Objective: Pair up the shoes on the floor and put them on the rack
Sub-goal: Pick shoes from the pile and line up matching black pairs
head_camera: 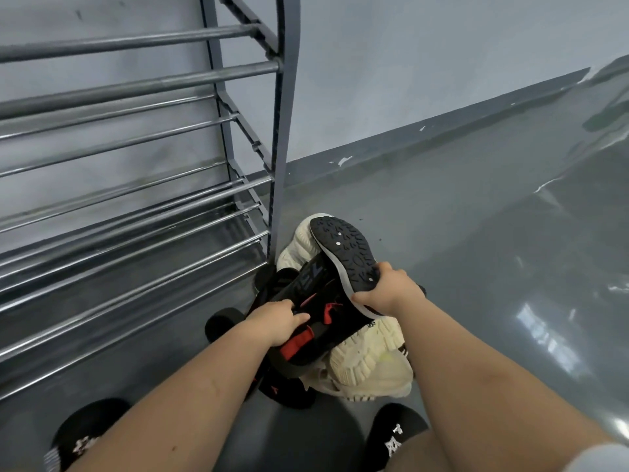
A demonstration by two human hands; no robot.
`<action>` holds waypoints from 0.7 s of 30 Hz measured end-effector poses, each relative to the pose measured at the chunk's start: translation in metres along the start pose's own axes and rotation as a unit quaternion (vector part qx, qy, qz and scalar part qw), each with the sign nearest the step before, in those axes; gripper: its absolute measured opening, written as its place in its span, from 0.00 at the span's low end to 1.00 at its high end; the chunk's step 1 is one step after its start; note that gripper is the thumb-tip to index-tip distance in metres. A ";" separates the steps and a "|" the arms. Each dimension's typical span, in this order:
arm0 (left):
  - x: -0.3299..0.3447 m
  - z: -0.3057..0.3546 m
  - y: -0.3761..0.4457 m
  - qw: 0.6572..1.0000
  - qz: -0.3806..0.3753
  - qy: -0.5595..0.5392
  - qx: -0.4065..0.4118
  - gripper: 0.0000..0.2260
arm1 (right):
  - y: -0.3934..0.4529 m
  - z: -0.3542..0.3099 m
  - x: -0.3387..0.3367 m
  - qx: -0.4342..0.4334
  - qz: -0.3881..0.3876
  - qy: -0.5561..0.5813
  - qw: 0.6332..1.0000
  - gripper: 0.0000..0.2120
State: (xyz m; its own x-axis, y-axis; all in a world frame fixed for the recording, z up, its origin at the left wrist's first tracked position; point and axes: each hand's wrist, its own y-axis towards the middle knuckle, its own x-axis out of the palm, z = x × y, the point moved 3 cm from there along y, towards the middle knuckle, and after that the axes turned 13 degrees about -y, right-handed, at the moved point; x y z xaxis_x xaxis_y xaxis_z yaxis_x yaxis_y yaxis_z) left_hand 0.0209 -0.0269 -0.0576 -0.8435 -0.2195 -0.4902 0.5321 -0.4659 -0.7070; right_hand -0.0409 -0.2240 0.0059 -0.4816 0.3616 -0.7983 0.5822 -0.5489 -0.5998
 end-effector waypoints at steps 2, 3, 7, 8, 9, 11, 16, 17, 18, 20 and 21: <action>-0.001 0.006 -0.009 0.999 0.019 0.022 0.022 0.21 | -0.008 -0.001 -0.006 -0.020 0.011 0.024 0.999 0.34; -0.002 0.008 -0.014 0.999 0.027 0.036 0.030 0.20 | -0.013 -0.001 -0.010 -0.029 0.014 0.044 0.999 0.33; 0.000 0.011 -0.037 0.995 0.073 0.061 0.036 0.19 | -0.039 0.008 -0.019 -0.019 -0.011 0.213 0.977 0.30; 0.000 0.010 -0.044 0.994 0.089 0.052 0.030 0.20 | -0.046 0.013 -0.019 -0.007 -0.032 0.287 0.957 0.28; -0.002 0.008 -0.053 0.993 0.106 0.041 0.022 0.20 | -0.055 0.017 -0.019 0.004 -0.056 0.359 0.932 0.26; -0.010 0.002 -0.071 0.990 0.133 0.040 0.008 0.21 | -0.074 0.027 -0.019 0.015 -0.101 0.458 0.883 0.22; -0.042 -0.028 -0.129 0.978 0.209 0.016 -0.015 0.23 | -0.123 0.034 -0.019 -0.040 -0.183 0.550 0.814 0.15; -0.046 -0.036 -0.142 0.974 0.224 -0.003 -0.023 0.23 | -0.133 0.031 -0.020 -0.050 -0.192 0.555 0.808 0.15; -0.048 -0.045 -0.156 0.970 0.241 -0.023 -0.033 0.23 | -0.142 0.027 -0.020 -0.059 -0.197 0.559 0.803 0.15; -0.049 -0.060 -0.184 0.958 0.277 -0.059 -0.042 0.22 | -0.159 0.016 -0.019 -0.078 -0.211 0.568 0.792 0.15; -0.047 -0.068 -0.199 0.952 0.292 -0.075 -0.044 0.22 | -0.167 0.010 -0.017 -0.088 -0.221 0.574 0.783 0.15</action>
State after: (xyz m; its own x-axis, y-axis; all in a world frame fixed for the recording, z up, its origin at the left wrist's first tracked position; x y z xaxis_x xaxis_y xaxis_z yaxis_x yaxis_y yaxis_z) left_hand -0.0404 0.1342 0.0709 -0.3995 -0.5423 -0.7391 0.9121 -0.1547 -0.3796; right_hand -0.1362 -0.1456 0.1207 0.1867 0.9820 0.0280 0.6551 -0.1032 -0.7484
